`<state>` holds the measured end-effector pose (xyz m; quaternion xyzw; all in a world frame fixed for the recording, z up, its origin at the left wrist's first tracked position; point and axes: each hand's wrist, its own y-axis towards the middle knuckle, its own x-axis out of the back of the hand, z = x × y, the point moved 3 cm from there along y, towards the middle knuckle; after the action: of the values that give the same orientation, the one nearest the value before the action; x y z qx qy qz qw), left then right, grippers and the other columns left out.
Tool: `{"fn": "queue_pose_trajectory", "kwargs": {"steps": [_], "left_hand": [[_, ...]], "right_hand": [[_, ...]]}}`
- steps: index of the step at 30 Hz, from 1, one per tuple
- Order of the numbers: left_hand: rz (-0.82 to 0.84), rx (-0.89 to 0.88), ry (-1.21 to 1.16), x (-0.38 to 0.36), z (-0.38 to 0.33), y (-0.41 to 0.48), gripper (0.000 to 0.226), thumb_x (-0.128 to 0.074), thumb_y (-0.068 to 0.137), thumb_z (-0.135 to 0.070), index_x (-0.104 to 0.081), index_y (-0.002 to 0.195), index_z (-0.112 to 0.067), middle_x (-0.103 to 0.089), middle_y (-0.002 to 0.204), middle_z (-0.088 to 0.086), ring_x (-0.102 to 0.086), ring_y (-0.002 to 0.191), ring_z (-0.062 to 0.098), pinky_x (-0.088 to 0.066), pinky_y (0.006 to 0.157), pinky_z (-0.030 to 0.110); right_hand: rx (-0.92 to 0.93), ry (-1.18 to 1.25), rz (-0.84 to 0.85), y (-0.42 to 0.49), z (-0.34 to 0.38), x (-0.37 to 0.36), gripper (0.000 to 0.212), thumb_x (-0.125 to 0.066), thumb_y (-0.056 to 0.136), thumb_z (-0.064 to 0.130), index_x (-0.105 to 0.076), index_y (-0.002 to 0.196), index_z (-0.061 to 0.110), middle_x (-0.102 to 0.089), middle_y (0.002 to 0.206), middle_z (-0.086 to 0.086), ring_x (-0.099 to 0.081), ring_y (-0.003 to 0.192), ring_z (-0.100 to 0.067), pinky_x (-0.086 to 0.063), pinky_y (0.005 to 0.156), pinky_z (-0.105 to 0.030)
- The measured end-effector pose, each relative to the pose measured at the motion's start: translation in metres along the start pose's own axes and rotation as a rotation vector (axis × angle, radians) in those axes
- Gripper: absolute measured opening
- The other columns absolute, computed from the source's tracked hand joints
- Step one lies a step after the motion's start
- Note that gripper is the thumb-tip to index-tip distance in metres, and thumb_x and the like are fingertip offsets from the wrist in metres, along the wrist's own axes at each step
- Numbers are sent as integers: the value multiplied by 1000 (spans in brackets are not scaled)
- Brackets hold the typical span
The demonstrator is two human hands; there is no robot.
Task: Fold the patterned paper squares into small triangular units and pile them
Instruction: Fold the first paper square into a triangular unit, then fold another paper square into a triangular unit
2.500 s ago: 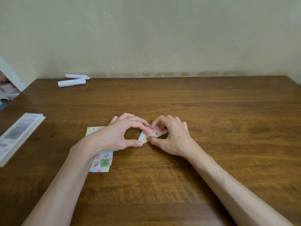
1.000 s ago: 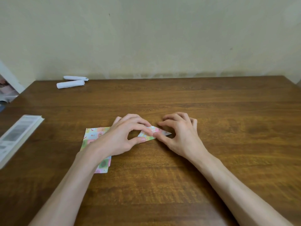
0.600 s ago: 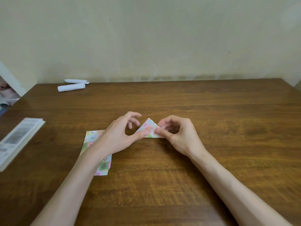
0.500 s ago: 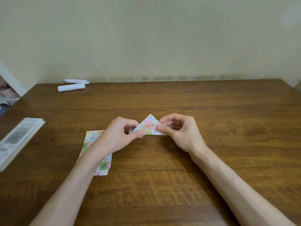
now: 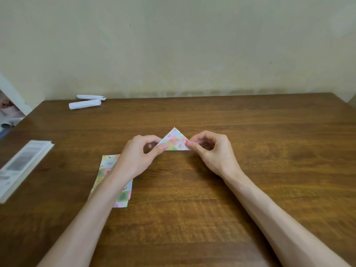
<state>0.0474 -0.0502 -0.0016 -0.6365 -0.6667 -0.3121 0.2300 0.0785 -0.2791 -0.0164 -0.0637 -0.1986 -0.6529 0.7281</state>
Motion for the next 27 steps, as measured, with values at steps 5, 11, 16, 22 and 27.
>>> {"fn": "queue_pose_trajectory", "kwargs": {"steps": [5, 11, 16, 22, 27], "left_hand": [[-126, -59, 69, 3, -1, 0, 24, -57, 103, -37, -68, 125, -37, -51, 122, -16, -38, 122, 0, -33, 90, 15], [-93, -167, 156, -7, -2, -4, 26, -60, 102, -30, -67, 126, -37, -51, 120, -16, -41, 121, 3, -34, 104, 27], [-146, -174, 128, -1, -1, -3, 26, -61, 102, -26, -68, 125, -36, -54, 120, -17, -43, 122, 5, -35, 106, 30], [-223, -208, -9, 13, 0, 0, 39, -44, 108, -7, -68, 128, -30, -60, 122, -14, -52, 124, 8, -40, 107, 29], [-313, -208, -99, 41, 8, 0, 37, -43, 109, -8, -68, 129, -28, -66, 119, -13, -58, 122, 13, -43, 100, 22]], "right_hand": [[-10, -136, -48, 15, -2, 9, 13, -81, 87, 40, -76, 80, 31, -72, 78, 11, -62, 75, -3, -48, 69, -18], [-70, -283, -90, 58, -11, -2, 13, -80, 87, 40, -75, 81, 29, -70, 82, 12, -65, 89, -11, -58, 81, -41], [-68, -408, -136, 81, -16, -18, 11, -76, 89, 41, -76, 90, 29, -70, 85, 12, -60, 103, -19, -52, 79, -37], [167, -499, -168, 67, 0, -37, 13, -67, 94, 38, -69, 102, 27, -63, 96, 6, -54, 97, -20, -42, 79, -32], [315, -310, 252, 28, 36, -78, 20, -75, 88, 42, -71, 105, 30, -65, 97, 8, -61, 93, -10, -54, 86, -39]]}}
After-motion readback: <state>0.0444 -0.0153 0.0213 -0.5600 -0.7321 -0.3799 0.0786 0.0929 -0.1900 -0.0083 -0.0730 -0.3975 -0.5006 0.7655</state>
